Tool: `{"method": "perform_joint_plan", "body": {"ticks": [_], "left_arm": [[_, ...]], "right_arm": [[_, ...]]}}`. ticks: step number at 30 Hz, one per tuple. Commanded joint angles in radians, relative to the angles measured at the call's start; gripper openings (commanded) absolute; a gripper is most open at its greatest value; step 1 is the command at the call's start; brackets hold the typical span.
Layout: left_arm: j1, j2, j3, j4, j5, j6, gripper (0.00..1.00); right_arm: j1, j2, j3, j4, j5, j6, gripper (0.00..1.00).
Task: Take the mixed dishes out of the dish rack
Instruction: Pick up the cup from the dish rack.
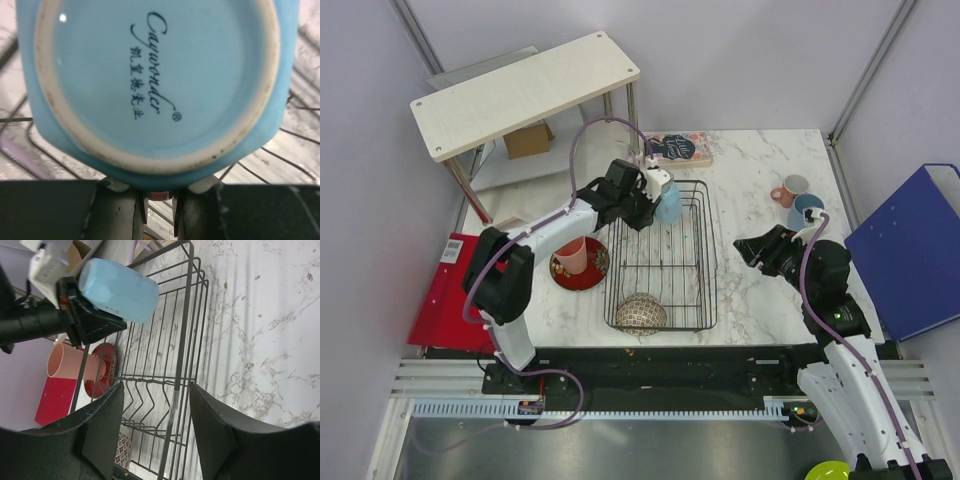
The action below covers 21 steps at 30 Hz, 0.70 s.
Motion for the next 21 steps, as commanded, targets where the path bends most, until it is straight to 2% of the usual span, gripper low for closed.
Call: {"method": "perform_joint_plan", "body": {"ticks": [1,8,13,14,16,18,19,20,21], "left_arm": [[-0.009,-0.202,0.037,0.127,0.015,-0.082,0.02],[-0.013,-0.304,0.087,0.125,0.150,-0.257,0.02],[-0.014,-0.376,0.087,0.127,0.352,-0.403,0.02],[-0.014,-0.384,0.089,0.128,0.392,-0.470,0.02],[-0.014,-0.409,0.075,0.172,0.534,-0.537,0.02],[-0.014,-0.430,0.042,0.270,0.681,-0.681,0.02],[-0.013,-0.444,-0.024,0.433,0.723,-0.743,0.02],[-0.014,-0.479,-0.061,0.549,0.755,-0.885,0.02],[-0.014,-0.493,-0.102,0.655,0.803,-0.959,0.02]], "right_arm": [[0.004,-0.008,0.067,0.016,0.009,0.027,0.62],[0.004,-0.003,0.066,0.068,0.018,0.091,0.62],[0.004,-0.008,0.061,0.071,0.041,0.090,0.62],[0.004,-0.006,0.061,0.071,0.044,0.088,0.62],[0.004,0.003,0.064,0.074,0.044,0.088,0.62],[0.004,0.009,0.064,0.083,0.043,0.093,0.62],[0.004,0.015,0.062,0.086,0.041,0.094,0.62],[0.004,0.017,0.062,0.094,0.038,0.096,0.62],[0.004,0.017,0.062,0.099,0.032,0.099,0.62]]}}
